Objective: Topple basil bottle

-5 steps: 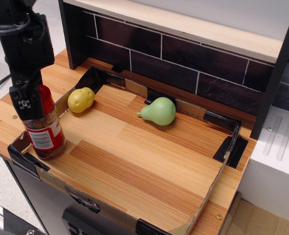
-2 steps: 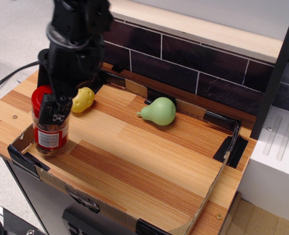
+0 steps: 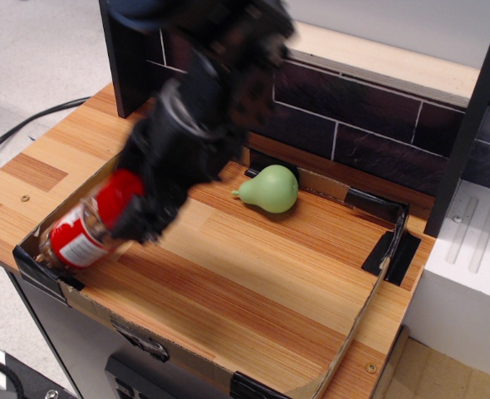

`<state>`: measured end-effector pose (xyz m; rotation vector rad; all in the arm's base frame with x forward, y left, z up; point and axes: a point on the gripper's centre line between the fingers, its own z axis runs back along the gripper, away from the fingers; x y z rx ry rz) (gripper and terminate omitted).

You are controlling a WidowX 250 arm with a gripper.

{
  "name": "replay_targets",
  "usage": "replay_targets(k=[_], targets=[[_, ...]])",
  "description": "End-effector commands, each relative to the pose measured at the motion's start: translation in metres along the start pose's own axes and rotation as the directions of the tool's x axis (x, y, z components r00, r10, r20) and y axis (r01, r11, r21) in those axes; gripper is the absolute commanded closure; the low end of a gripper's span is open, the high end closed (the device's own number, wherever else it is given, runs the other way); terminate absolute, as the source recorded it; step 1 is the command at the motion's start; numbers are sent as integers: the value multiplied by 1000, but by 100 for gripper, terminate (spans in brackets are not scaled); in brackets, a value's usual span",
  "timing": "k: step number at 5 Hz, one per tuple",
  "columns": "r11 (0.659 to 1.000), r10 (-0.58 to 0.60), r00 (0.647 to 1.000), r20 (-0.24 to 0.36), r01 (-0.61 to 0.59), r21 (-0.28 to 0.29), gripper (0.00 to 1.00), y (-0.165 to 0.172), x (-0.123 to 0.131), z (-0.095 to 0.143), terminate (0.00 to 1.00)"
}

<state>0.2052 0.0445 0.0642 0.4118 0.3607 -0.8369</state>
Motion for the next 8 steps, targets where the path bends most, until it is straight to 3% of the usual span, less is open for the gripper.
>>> replay_targets(k=[1, 2, 3, 4, 5, 7, 8], targets=[[996, -89, 952, 293, 94, -4, 100, -3, 27, -1, 0], [990, -78, 845, 529, 128, -58, 100, -6, 38, -1, 0], [987, -29, 787, 616, 119, -105, 100, -6, 43, -5, 0], [974, -22, 769, 639, 160, -158, 100, -3, 42, -5, 0], [979, 51, 798, 601, 80, -189, 0, 2, 41, -1, 0], [983, 44, 819, 572, 66, -171, 0, 12, 32, 14, 0], [984, 94, 810, 579, 14, -180, 0, 23, 19, 34, 0]])
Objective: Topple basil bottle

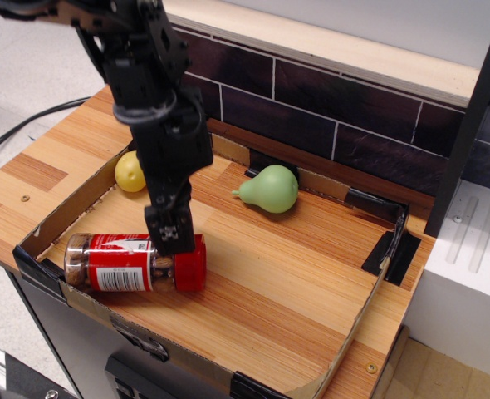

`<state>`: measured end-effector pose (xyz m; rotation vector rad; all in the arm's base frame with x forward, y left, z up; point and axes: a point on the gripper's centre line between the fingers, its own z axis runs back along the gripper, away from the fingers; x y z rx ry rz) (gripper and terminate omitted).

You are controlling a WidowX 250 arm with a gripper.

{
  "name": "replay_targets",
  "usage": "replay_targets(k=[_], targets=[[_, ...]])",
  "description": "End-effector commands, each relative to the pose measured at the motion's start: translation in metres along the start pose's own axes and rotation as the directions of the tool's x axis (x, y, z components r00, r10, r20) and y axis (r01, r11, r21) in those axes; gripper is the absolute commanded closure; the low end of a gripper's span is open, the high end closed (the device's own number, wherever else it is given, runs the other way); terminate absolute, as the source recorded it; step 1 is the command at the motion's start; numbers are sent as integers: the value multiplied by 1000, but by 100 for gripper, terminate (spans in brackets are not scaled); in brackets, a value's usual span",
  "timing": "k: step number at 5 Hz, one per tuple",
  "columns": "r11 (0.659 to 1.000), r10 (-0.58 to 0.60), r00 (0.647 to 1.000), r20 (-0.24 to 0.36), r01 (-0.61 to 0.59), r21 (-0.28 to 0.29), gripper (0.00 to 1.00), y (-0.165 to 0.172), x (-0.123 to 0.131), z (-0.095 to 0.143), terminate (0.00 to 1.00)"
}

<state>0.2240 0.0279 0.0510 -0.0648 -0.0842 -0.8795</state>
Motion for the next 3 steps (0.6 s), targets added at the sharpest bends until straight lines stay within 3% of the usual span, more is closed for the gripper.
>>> replay_targets(k=[1, 2, 3], targets=[[985, 138, 987, 86, -146, 93, 0, 23, 11, 52, 0], [985, 138, 987, 86, -146, 93, 0, 23, 11, 52, 0], [985, 138, 987, 86, -146, 93, 0, 23, 11, 52, 100]])
